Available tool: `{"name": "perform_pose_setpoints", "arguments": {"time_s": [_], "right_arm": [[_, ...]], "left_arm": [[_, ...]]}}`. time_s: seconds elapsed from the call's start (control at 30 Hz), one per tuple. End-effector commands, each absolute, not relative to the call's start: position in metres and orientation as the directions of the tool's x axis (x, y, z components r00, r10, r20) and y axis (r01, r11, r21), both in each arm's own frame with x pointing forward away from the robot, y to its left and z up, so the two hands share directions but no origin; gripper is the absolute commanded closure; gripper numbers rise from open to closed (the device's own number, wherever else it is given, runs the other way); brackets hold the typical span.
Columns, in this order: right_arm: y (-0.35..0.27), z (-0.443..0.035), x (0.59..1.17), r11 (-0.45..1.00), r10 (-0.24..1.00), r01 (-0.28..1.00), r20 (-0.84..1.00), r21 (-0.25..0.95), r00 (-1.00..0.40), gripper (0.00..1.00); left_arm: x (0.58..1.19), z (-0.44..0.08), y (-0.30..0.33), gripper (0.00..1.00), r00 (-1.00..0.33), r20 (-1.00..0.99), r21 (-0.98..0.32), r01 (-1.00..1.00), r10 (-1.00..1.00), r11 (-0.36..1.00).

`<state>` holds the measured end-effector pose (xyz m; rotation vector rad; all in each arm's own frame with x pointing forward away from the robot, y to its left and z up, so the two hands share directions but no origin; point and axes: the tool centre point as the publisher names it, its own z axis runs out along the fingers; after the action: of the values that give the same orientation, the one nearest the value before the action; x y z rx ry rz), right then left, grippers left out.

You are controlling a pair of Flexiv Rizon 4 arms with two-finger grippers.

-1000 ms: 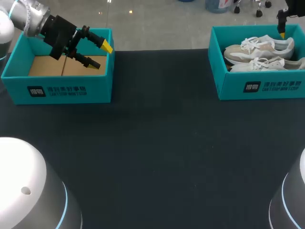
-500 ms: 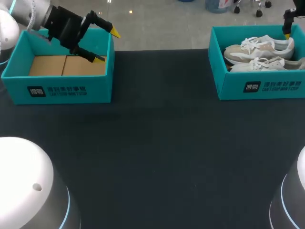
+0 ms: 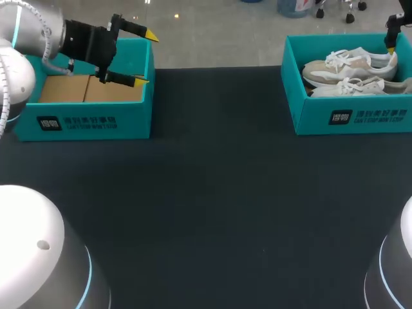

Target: Take the shoe out of the shoebox, open the shoe tongue, remove and reinsert the insole, then place the shoe into the shoebox

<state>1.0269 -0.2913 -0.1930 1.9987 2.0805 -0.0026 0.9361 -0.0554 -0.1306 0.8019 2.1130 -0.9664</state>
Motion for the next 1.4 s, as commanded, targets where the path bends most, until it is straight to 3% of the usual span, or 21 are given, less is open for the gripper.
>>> {"name": "perform_pose_setpoints", "arguments": {"time_s": [0.03,0.2,0.47,0.63,0.77,0.93,1.1,1.4], "right_arm": [[-0.292,-0.191,1.02,0.051,0.984,0.987,-0.178,0.155,-0.023,0.0],[-0.291,-0.198,1.012,0.054,0.987,0.991,-0.154,0.122,-0.035,0.0],[-0.285,-0.215,1.0,0.051,0.992,0.996,-0.121,0.079,-0.041,0.0],[-0.283,-0.215,0.985,0.052,0.987,0.986,-0.156,0.161,-0.027,0.0],[-0.285,-0.202,0.972,0.078,0.969,0.988,-0.241,0.131,-0.045,0.0],[-0.29,-0.193,0.965,0.079,0.979,0.993,-0.193,0.089,-0.06,0.0],[-0.285,-0.195,0.954,0.088,0.984,0.993,-0.164,0.078,-0.074,0.0],[-0.281,-0.194,0.944,0.079,0.99,0.996,-0.119,0.05,-0.072,0.0]], "left_arm": [[0.945,-0.122,-0.067,0.0,-0.844,-0.527,-0.408,0.149,-0.1,0.901],[0.958,-0.114,-0.062,0.0,-0.88,-0.402,-0.323,-0.12,-0.251,0.939],[0.966,-0.117,-0.062,0.0,-0.791,-0.331,-0.2,-0.474,-0.514,0.858],[0.966,-0.117,-0.062,0.0,-0.791,-0.331,-0.2,-0.474,-0.514,0.858],[0.966,-0.117,-0.062,0.0,-0.791,-0.331,-0.2,-0.474,-0.514,0.858],[0.966,-0.117,-0.062,0.0,-0.791,-0.331,-0.2,-0.474,-0.514,0.858],[0.964,-0.12,-0.054,0.0,-0.701,-0.153,-0.155,-0.679,-0.697,0.717],[0.963,-0.132,-0.024,0.0,-0.352,0.045,-0.109,-0.932,-0.935,0.346]]}}
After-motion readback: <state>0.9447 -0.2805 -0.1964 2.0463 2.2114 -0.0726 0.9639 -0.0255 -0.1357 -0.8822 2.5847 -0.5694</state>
